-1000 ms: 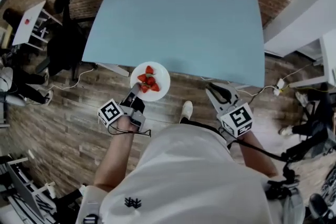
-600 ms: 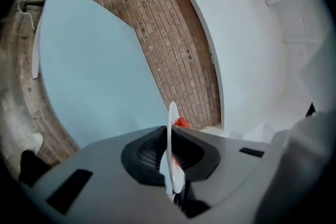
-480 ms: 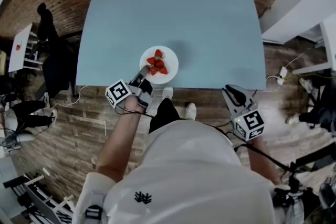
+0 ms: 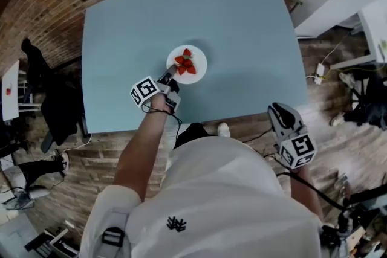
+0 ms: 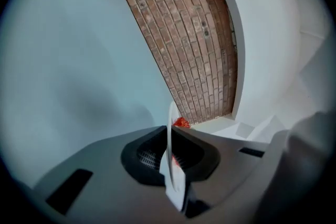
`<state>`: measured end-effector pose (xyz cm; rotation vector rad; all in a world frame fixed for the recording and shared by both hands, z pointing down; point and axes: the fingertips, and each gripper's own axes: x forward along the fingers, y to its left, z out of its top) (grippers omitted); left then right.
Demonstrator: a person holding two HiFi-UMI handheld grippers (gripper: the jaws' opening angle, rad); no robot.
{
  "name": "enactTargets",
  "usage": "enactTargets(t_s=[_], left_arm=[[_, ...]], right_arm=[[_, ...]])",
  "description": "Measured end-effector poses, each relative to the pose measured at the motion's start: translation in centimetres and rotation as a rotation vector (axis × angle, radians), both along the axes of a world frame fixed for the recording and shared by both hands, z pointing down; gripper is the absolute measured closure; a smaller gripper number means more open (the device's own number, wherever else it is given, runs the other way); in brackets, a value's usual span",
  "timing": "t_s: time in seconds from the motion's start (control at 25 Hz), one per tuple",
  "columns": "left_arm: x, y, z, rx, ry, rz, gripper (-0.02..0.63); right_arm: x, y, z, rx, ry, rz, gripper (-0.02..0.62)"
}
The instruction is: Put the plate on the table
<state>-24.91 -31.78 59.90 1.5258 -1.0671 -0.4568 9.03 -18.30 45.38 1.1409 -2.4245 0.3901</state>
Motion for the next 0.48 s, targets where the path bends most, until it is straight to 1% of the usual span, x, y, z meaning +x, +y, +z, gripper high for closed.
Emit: enactTargets(t_s=[0.24, 0.48], left_arm=[[-0.7, -5.6, 3.9, -0.033, 0.012, 0.084, 0.588], [-0.7, -8.5, 6.7, -0.061, 0.005, 0.131, 0.588]], right_arm=[[-2.0, -1.2, -0.1, -0.039, 0.047, 0.075, 0.535], [-3.0, -1.8, 0.2, -0.083, 0.069, 0.137, 0.535]])
